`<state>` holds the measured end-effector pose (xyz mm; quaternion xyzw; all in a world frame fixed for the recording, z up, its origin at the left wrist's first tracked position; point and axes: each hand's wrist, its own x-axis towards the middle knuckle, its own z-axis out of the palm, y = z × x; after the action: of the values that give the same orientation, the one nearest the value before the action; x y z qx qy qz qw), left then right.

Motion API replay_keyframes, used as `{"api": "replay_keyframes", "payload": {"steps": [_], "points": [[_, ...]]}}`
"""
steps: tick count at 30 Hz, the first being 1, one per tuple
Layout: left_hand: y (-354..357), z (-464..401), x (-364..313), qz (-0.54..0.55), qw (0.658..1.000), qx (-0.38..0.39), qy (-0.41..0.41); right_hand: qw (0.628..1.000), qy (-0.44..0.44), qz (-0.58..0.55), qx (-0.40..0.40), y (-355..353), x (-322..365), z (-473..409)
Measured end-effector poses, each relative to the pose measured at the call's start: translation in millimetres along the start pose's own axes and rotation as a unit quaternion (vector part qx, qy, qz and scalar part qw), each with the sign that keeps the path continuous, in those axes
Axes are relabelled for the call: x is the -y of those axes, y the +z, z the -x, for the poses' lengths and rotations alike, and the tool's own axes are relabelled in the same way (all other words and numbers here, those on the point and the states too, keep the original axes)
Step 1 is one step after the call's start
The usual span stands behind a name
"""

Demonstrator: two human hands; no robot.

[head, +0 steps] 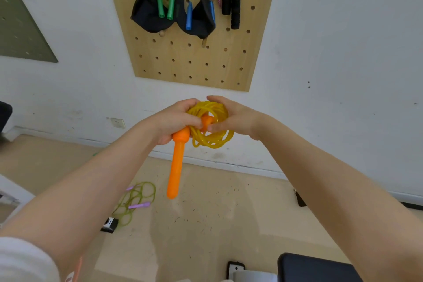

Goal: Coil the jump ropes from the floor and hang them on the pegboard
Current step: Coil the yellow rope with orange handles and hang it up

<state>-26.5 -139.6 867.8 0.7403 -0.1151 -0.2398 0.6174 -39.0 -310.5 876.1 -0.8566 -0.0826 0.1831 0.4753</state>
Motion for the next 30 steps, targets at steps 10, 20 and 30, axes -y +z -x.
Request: {"api": "replay_keyframes", "payload": {"steps": [10, 20, 30], "points": [[-0.2, -1.5, -1.9, 0.139, 0.987, 0.081, 0.017, 0.992, -0.068, -0.106, 0.018, -8.8, 0.9, -3.1], [-3.1, -11.6, -23.7, 0.127, 0.987, -0.054, 0.085, 0.972, -0.045, -0.086, -0.213, -4.0, 0.7, -10.8], [-9.8, -23.6, -25.9, -0.008, 0.998, -0.067, 0.014, 0.986, -0.092, -0.141, 0.001, -36.8, 8.2, -13.6]]}}
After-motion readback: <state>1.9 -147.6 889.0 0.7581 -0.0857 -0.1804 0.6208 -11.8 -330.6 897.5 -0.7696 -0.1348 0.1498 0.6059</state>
